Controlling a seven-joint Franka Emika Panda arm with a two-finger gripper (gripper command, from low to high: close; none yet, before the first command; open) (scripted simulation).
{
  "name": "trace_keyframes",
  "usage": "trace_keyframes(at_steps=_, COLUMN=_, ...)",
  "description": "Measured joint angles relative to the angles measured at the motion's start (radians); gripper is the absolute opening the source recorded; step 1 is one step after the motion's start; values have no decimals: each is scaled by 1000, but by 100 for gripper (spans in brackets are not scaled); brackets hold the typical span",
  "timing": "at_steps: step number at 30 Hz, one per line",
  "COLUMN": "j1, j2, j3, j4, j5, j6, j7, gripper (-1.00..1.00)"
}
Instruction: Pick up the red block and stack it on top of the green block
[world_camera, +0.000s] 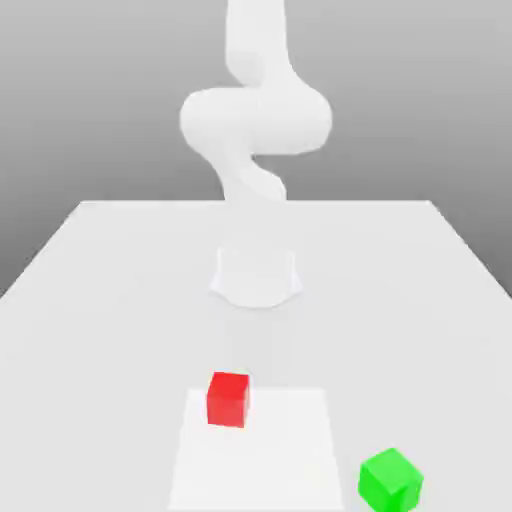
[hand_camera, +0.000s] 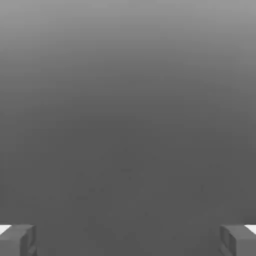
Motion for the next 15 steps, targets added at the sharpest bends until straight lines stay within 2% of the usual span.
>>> trace_keyframes(at_steps=15, j1=-46, j2=527, j3=-32, j4=-421, j5=-7, j6=368, j7=35, gripper=0)
